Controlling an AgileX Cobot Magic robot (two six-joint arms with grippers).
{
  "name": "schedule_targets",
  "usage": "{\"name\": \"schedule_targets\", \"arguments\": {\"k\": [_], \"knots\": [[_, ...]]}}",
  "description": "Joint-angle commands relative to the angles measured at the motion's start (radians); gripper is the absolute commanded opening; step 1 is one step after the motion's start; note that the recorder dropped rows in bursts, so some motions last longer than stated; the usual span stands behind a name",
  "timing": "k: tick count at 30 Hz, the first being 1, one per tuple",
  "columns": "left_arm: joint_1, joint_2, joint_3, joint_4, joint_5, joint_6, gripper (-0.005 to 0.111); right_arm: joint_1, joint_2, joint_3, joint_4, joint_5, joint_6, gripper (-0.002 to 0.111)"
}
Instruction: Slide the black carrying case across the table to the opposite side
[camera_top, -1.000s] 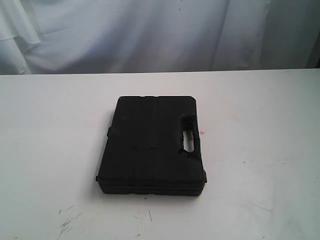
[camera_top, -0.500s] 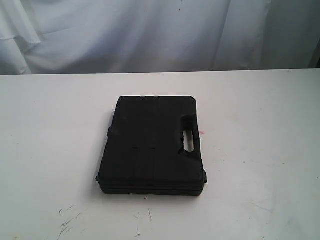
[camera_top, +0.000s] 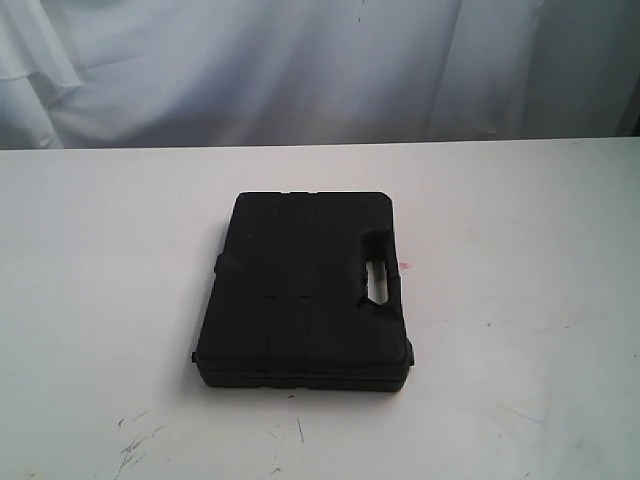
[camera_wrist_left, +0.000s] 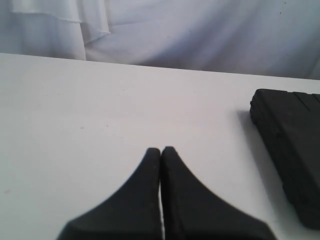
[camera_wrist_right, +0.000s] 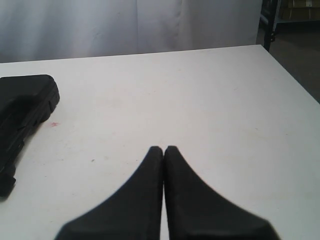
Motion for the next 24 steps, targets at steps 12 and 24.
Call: {"name": "schedule_targets", "arguments": {"k": [12, 24], "knots": [[0.002, -0.042, 0.005, -0.004, -0.008, 0.009, 0.0, -0.004, -0.006, 0.003, 0.007, -0.012, -0.003, 0.0], [0.002, -0.042, 0.005, -0.004, -0.007, 0.007, 0.0, -0.004, -0.006, 0.003, 0.007, -0.012, -0.003, 0.0]]}}
